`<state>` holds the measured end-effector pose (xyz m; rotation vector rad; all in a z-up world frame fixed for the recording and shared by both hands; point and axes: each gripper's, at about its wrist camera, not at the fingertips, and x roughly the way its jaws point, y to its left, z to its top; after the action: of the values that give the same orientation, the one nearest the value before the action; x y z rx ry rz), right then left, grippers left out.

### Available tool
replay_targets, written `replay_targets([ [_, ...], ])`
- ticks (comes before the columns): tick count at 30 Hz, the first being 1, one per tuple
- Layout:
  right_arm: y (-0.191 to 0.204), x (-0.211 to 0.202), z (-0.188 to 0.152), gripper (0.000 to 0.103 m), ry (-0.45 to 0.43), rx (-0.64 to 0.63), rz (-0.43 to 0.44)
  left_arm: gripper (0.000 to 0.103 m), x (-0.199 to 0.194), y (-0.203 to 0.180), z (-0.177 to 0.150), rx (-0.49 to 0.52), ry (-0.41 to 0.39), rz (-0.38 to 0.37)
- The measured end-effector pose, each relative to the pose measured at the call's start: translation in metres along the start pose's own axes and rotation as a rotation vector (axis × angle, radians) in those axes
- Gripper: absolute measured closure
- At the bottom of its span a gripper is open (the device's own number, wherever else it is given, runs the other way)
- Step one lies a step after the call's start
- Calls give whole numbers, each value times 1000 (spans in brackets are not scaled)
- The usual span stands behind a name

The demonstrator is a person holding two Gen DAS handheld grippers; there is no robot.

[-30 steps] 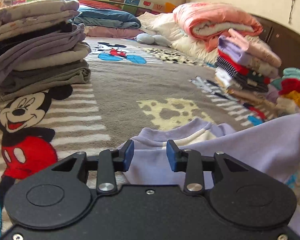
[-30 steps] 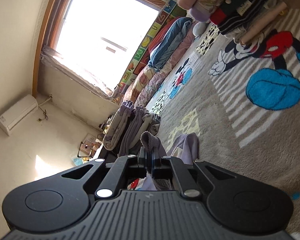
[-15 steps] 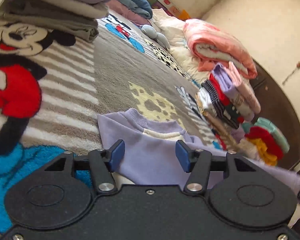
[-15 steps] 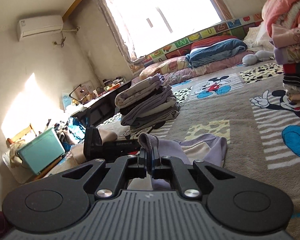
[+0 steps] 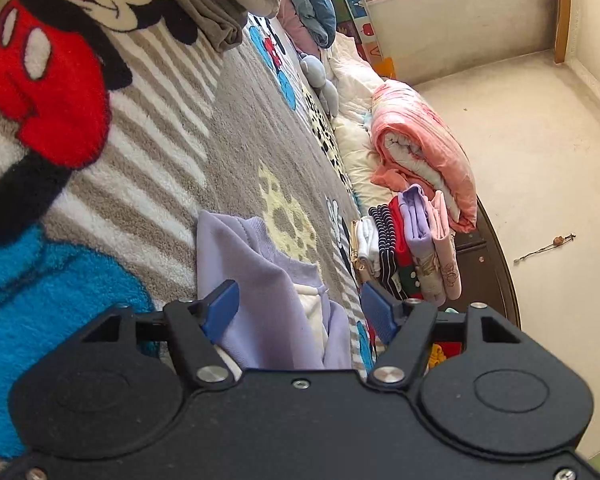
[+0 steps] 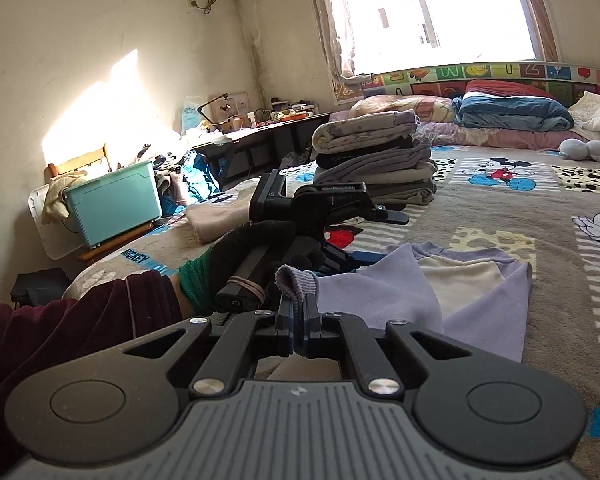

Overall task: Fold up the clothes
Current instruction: 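Open the right gripper to release the ribbed cuff on the body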

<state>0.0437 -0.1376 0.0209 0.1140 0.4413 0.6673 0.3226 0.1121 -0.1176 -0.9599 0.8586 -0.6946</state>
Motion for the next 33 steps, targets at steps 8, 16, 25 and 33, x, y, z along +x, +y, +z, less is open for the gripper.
replay_targets([
  [8,19,6,-16,97,45,-27,20,30,-1,2,2,-20,-61,-13],
  [16,43,13,-33,97,110,-160,21,29,0,3,4,-27,-64,-16],
  [25,71,12,-49,97,173,-420,-23,29,1,2,4,-21,-62,-8],
  [33,85,25,-72,91,267,-576,-28,29,3,1,2,-8,-60,2],
])
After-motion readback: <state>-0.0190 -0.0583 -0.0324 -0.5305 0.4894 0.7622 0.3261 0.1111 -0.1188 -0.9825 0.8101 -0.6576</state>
